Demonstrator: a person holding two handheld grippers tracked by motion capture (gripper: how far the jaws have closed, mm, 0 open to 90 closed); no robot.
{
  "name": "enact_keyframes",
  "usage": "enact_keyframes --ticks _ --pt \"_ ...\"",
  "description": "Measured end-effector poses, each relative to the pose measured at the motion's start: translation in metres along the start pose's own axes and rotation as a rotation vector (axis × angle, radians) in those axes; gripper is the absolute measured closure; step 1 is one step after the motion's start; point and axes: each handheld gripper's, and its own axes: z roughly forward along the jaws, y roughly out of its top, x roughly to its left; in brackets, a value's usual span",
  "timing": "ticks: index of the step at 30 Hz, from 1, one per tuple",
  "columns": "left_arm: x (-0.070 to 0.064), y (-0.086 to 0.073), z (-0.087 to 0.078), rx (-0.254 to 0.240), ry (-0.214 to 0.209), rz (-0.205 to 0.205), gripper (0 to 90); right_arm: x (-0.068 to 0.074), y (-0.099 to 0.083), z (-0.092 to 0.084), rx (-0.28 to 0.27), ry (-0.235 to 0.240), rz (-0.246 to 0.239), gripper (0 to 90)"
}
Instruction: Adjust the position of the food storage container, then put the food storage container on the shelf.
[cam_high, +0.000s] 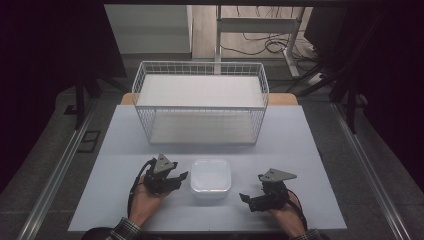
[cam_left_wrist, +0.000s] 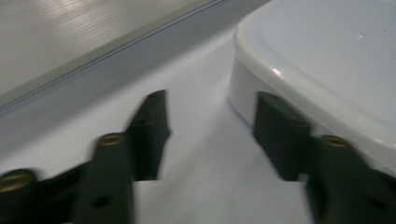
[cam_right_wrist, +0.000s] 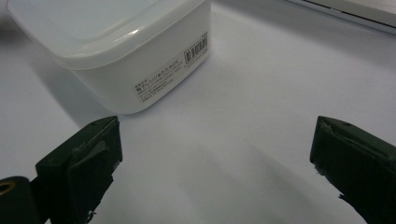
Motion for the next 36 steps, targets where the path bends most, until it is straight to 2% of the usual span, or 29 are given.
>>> enact_keyframes --ticks 4,7,12,15,17,18,20,22,25,28,32,34,36 --pt "0.009 -0.005 -0.004 -0.009 -0.020 -0.033 19.2 -0.001 0.000 -0.001 -0.005 0.000 0.001 2.1" --pt "0.011 -0.007 -0.007 -0.007 -0.010 -0.036 9.3 -0.001 0.000 -0.001 -0.011 0.001 0.000 2.1" --pt "0.013 -0.010 -0.012 -0.028 -0.036 -0.035 7.7 0.000 0.000 0.000 -0.030 0.024 0.012 1.2" --pt "0.012 -0.011 -0.011 -0.036 -0.045 0.016 7.0 0.002 0.002 0.001 -0.036 0.035 0.008 0.5" --pt "0.009 -0.011 -0.011 -0.038 -0.029 0.061 7.0 0.003 0.003 0.001 -0.038 0.035 0.003 0.3" --pt "0.009 -0.011 -0.011 -0.038 -0.026 0.069 7.0 0.004 0.004 0.001 -0.040 0.040 0.001 0.3" --pt "0.008 -0.009 -0.012 -0.047 -0.046 0.060 6.9 0.005 0.007 0.001 -0.043 0.042 0.000 0.7" --pt "0.008 -0.005 -0.014 -0.054 -0.084 0.024 6.9 0.006 0.012 0.001 -0.047 0.052 0.000 1.4" --pt "0.007 -0.001 -0.016 -0.067 -0.115 -0.001 6.5 0.007 0.020 0.002 -0.053 0.064 0.010 1.9" --pt "0.005 0.004 -0.015 -0.075 -0.136 -0.008 5.2 0.011 0.029 0.004 -0.065 0.077 0.015 1.7" --pt "-0.001 0.011 -0.010 -0.061 -0.180 0.002 3.8 0.018 0.038 0.011 -0.041 0.086 -0.014 0.0" --pt "-0.007 0.015 -0.004 -0.048 -0.184 0.020 3.4 0.019 0.044 0.015 -0.044 0.080 -0.008 0.0" --pt "-0.012 0.018 0.000 -0.039 -0.200 0.029 3.0 0.020 0.050 0.019 -0.040 0.104 -0.003 0.0"
